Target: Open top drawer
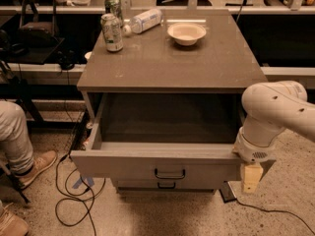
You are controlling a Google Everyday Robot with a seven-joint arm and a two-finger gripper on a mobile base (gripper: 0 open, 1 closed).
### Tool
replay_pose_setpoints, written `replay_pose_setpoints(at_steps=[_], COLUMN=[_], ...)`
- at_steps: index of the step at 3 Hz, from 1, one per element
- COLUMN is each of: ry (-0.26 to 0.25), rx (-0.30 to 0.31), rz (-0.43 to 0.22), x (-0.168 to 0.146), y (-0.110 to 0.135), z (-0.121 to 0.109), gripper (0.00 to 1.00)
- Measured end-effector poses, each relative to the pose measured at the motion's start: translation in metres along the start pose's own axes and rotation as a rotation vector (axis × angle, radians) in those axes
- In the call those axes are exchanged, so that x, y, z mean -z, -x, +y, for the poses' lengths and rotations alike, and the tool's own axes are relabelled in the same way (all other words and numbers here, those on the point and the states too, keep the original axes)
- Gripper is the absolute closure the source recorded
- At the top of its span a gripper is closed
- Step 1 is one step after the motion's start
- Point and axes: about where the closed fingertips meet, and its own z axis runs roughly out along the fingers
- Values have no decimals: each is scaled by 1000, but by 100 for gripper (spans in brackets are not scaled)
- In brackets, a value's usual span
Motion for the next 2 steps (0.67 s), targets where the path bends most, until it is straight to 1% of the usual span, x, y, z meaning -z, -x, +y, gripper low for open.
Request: replay_pose_setpoints(at_steps=[1,2], ry=[-13,-26], rx=[-25,-39], rz=[-6,-3], x=[0,3], y=[-10,-15], z=[17,27], gripper=[50,72])
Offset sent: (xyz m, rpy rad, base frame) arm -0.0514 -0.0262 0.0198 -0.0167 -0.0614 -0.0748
